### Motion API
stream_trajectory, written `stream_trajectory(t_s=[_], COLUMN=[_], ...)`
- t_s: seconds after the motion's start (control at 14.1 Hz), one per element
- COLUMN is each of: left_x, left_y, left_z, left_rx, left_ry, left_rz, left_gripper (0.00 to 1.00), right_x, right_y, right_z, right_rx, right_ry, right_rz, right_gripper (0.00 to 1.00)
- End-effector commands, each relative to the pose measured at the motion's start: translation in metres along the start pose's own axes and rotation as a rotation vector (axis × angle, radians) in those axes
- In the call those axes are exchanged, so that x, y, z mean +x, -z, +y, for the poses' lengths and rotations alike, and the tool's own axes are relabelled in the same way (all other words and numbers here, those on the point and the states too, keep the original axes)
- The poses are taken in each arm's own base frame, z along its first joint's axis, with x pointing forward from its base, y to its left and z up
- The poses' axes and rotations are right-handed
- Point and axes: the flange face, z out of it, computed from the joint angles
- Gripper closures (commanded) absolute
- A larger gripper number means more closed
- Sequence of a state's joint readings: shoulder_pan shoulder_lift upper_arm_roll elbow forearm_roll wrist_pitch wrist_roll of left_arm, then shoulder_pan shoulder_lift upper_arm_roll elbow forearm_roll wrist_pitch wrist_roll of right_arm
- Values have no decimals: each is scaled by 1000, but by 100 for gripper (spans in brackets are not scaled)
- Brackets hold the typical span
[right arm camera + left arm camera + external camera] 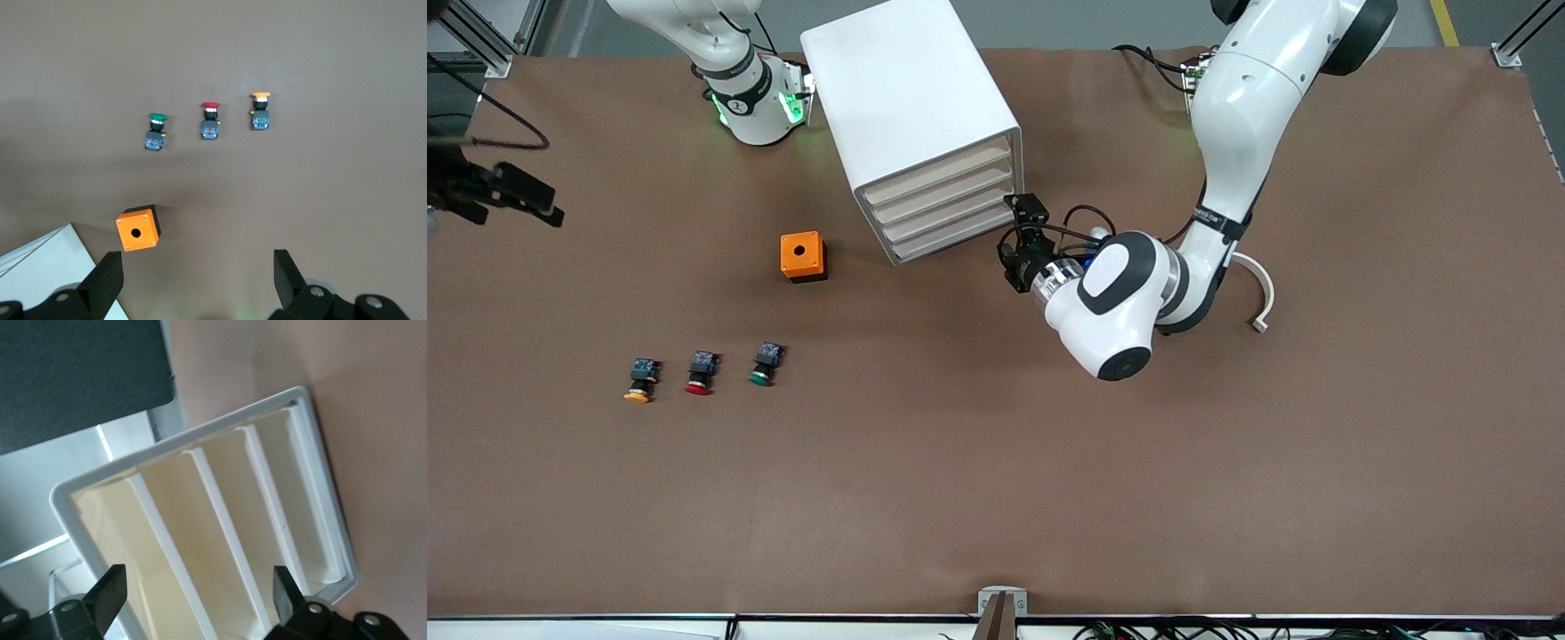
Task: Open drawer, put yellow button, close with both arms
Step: 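Hook the left gripper on the top drawer front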
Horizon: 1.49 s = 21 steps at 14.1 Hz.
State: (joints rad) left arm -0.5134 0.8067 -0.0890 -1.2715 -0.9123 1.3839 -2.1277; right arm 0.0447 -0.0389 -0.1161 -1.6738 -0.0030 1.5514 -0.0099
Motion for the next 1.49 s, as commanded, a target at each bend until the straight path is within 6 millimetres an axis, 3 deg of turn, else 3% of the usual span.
stream_trajectory(t_s=[0.0, 0.14, 0.43, 0.85, 1.21, 1.42], left_x=[-3, -7, -7, -9, -10, -7], left_y=[-2, -16, -60, -102, -123, -129], left_z=[1, -2, -3, -3, -1, 7], left_rx=[64, 105, 202, 265, 294, 301], left_ry=[45, 44, 78, 124, 125, 138], left_rz=[-38, -26, 24, 69, 91, 96], left_gripper=[26, 34, 36, 40, 59, 71], right_x=[30, 48, 52, 61, 73, 88], right_y=[-24, -51, -58, -71, -114, -165], right_z=[3, 7, 26, 32, 49, 63], right_rx=[-9, -18, -20, -18, -18, -24], right_ry=[2, -4, 7, -9, -34, -57], right_rz=[-37, -74, -84, -64, -9, 40], right_gripper=[0, 0, 0, 0, 0, 0])
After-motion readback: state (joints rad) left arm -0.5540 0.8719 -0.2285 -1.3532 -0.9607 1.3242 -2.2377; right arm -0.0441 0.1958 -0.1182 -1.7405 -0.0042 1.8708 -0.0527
